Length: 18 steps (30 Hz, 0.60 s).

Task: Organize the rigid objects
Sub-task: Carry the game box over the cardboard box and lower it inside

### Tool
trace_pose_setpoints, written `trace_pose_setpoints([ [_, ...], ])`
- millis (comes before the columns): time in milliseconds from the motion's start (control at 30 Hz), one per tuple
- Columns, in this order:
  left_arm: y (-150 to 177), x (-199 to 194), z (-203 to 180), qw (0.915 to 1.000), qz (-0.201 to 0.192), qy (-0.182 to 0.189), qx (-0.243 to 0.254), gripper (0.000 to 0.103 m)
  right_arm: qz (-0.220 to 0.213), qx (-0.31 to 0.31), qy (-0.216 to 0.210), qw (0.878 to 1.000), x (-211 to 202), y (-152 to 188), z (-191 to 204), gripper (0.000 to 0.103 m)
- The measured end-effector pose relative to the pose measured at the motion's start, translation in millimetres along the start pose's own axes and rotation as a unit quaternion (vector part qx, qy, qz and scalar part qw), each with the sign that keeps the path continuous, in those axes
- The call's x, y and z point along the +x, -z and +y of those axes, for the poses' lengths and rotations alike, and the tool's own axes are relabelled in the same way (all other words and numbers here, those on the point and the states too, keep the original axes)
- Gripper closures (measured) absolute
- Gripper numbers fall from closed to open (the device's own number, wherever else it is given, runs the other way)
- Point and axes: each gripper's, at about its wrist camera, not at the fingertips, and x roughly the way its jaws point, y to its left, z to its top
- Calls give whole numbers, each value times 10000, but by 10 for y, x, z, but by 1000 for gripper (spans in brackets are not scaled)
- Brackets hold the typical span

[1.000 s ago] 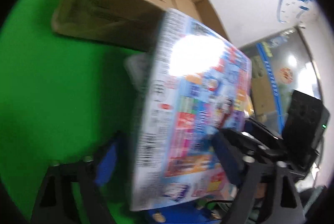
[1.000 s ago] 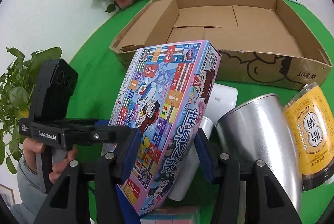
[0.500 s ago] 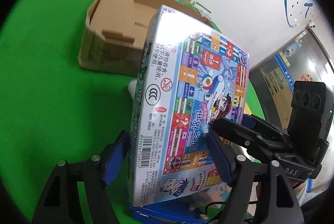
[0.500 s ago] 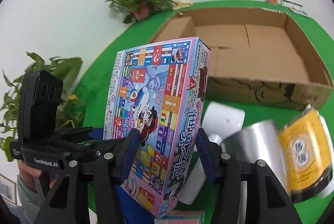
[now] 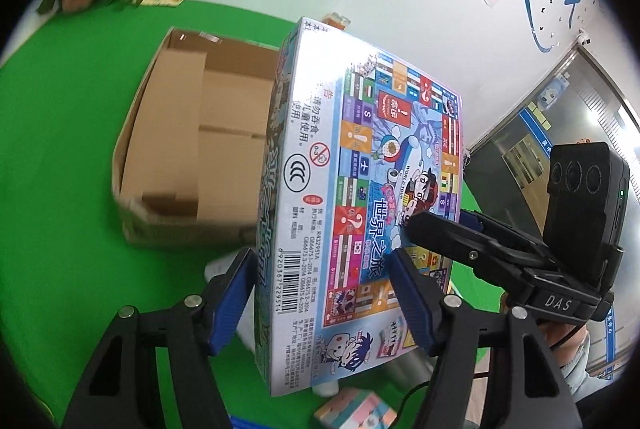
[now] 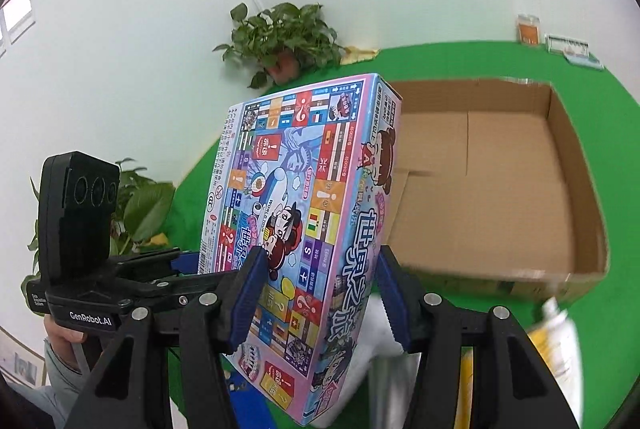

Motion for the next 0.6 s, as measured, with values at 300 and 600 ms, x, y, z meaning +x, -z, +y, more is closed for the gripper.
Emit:
trace_pose_setpoints([
  [300, -146, 68, -137, 9998, -70, -131, 125, 35, -20, 1, -36, 10000, -48, -608, -254, 51],
  [600, -230, 180, -98, 9993, 118, -332, -152, 35, 364, -2, -248, 9990, 468, -1007, -530, 50],
])
